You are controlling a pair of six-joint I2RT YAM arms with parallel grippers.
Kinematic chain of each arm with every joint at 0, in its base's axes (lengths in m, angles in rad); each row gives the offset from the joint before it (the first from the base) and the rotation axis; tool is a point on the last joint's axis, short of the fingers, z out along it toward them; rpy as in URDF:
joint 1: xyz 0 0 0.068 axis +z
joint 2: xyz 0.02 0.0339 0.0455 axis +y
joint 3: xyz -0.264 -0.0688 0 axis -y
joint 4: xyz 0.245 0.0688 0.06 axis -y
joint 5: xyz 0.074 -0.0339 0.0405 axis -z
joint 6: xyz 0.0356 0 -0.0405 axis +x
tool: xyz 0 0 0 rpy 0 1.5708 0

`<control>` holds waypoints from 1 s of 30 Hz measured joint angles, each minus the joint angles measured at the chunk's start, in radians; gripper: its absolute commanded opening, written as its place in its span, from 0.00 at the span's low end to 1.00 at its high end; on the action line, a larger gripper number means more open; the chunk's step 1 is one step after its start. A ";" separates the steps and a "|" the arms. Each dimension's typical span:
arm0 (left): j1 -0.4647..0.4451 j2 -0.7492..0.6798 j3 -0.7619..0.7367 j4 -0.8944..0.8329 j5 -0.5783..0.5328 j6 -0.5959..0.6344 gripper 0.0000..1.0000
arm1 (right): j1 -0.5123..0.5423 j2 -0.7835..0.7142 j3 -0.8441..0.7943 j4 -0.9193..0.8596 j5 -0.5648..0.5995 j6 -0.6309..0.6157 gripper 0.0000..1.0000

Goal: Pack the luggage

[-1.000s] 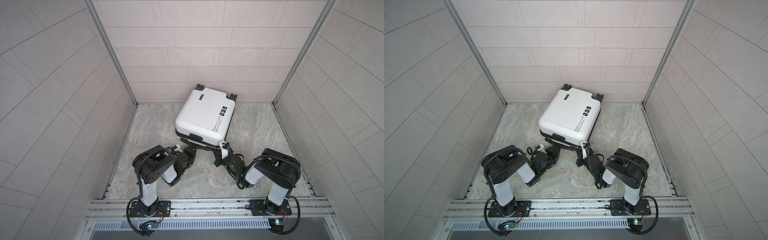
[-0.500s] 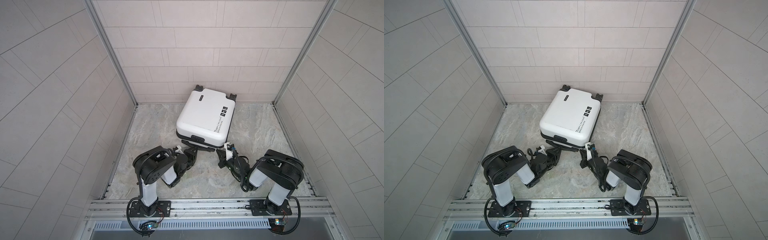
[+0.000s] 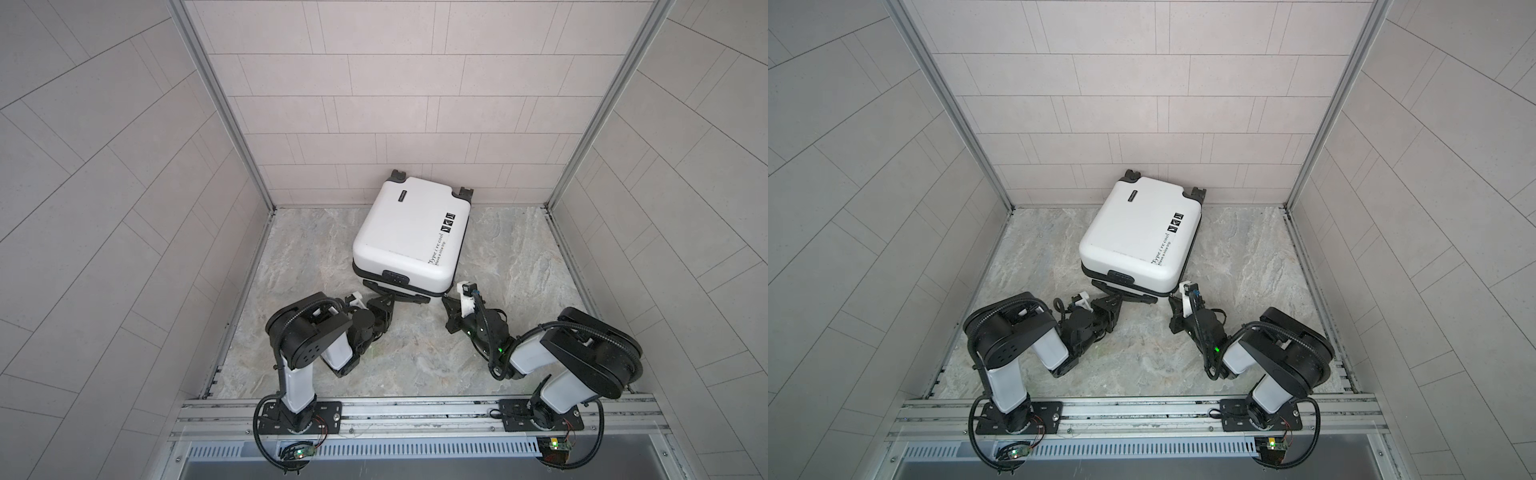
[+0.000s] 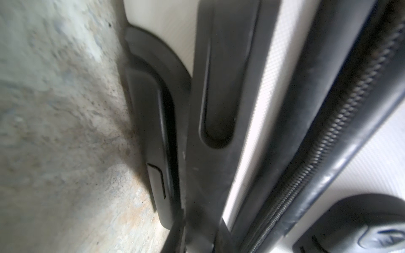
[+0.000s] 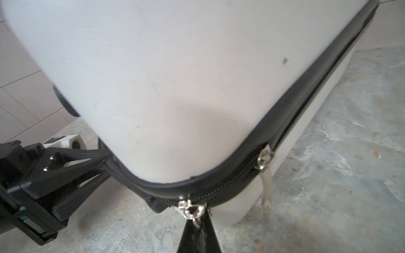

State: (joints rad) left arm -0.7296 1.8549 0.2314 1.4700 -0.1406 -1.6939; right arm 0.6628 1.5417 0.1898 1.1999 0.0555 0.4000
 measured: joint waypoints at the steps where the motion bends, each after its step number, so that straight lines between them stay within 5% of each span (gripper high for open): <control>1: 0.000 0.000 -0.001 0.001 0.000 0.000 0.00 | -0.011 -0.014 0.002 -0.023 -0.002 -0.001 0.00; 12: 0.000 -0.002 -0.001 0.001 0.001 0.006 0.00 | -0.099 -0.146 0.062 -0.285 -0.059 -0.045 0.00; 13: 0.000 -0.006 -0.001 -0.003 0.001 0.009 0.00 | -0.102 -0.155 0.066 -0.306 -0.068 -0.053 0.04; 15: 0.000 -0.015 0.000 -0.016 0.002 0.016 0.03 | -0.109 -0.170 0.074 -0.341 -0.078 -0.061 0.30; 19: 0.003 -0.031 0.004 -0.030 -0.006 0.029 0.48 | -0.141 -0.214 0.070 -0.405 -0.050 -0.074 0.50; 23: 0.002 -0.032 -0.013 -0.070 -0.011 0.032 0.76 | -0.146 -0.292 0.064 -0.489 -0.039 -0.089 0.56; 24: 0.002 -0.032 -0.014 -0.076 -0.013 0.026 0.99 | -0.146 -0.314 0.064 -0.510 -0.039 -0.091 0.58; 30: -0.012 -0.051 -0.027 -0.070 -0.047 0.013 1.00 | -0.174 -0.473 0.064 -0.649 -0.035 -0.117 0.68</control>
State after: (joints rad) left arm -0.7414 1.8034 0.2043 1.3998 -0.1871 -1.6814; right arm 0.4892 1.0691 0.2543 0.5514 0.0200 0.2829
